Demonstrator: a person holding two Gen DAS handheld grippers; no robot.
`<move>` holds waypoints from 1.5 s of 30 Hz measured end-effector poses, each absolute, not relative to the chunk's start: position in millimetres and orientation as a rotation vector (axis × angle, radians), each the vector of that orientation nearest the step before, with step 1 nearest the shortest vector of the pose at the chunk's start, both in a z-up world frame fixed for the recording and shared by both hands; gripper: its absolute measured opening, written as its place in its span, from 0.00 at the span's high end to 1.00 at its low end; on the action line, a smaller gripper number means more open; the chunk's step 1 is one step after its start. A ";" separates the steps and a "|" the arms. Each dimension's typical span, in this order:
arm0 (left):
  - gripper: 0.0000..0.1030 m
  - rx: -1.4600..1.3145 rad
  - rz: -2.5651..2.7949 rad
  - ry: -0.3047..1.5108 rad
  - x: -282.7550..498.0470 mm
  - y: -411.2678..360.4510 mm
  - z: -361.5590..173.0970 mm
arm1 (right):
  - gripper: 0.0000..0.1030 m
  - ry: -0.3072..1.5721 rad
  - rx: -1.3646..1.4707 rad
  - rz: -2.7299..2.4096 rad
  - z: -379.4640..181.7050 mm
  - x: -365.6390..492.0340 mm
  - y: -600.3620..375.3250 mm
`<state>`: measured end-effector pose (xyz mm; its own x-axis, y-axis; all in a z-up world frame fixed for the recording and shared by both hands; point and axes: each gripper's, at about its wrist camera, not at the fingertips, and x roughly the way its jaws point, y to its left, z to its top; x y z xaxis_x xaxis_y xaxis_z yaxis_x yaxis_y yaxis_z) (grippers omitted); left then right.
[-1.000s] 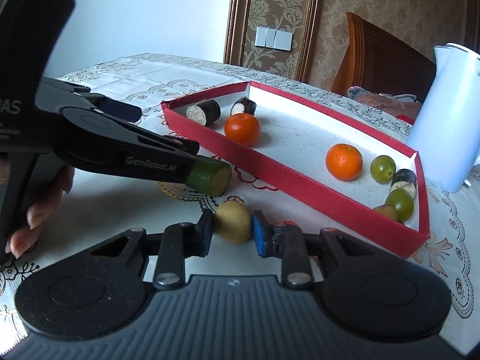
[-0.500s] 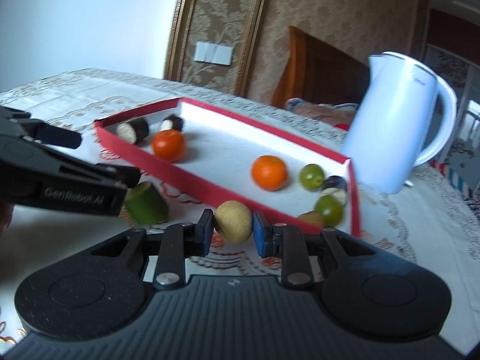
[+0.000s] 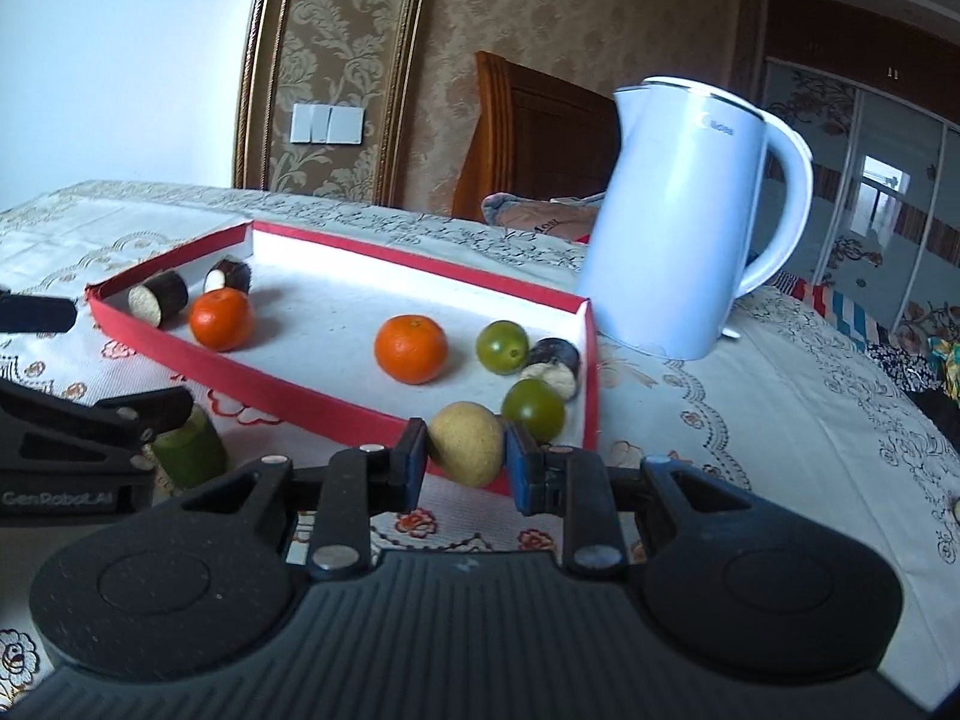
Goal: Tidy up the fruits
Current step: 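Carry brown fruit into tray with right tool while left tool carries cucumber slice in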
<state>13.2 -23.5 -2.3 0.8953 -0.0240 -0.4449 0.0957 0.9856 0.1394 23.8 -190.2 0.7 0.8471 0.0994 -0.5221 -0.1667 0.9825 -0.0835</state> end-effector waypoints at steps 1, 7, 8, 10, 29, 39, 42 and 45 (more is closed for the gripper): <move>0.14 0.150 -0.070 0.445 8.5 -23.5 -0.7 | 0.75 0.541 -0.121 0.139 0.9 22.8 -192.3; 0.14 0.182 -0.083 0.452 9.6 -36.7 -2.1 | 0.75 0.531 -0.091 0.116 4.2 21.9 -199.6; 0.14 0.181 -0.092 0.477 13.4 -37.8 -4.1 | 0.75 0.532 -0.086 0.114 4.6 22.4 -200.5; 0.14 0.185 -0.094 0.536 23.2 -41.6 -9.6 | 0.75 0.541 -0.084 0.112 4.8 24.7 -201.6; 0.70 0.147 -0.123 0.441 31.4 -42.0 14.4 | 0.75 0.581 -0.046 0.124 10.3 83.9 -189.7; 0.70 0.124 -0.070 0.412 78.0 -53.0 15.3 | 0.75 0.643 -0.017 0.138 -5.7 112.9 -188.7; 0.70 0.123 -0.044 0.433 90.7 -52.4 8.1 | 0.75 0.643 -0.020 0.145 -7.3 113.6 -185.1; 0.70 0.122 -0.025 0.458 98.6 -48.5 1.2 | 0.75 0.638 -0.034 0.144 -9.1 113.8 -182.0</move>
<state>98.6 -48.5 1.1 0.8970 0.0037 -0.4421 0.0511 0.9924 0.1121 113.8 -182.0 -9.1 0.7937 0.1237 -0.5957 -0.1447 0.9894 0.0127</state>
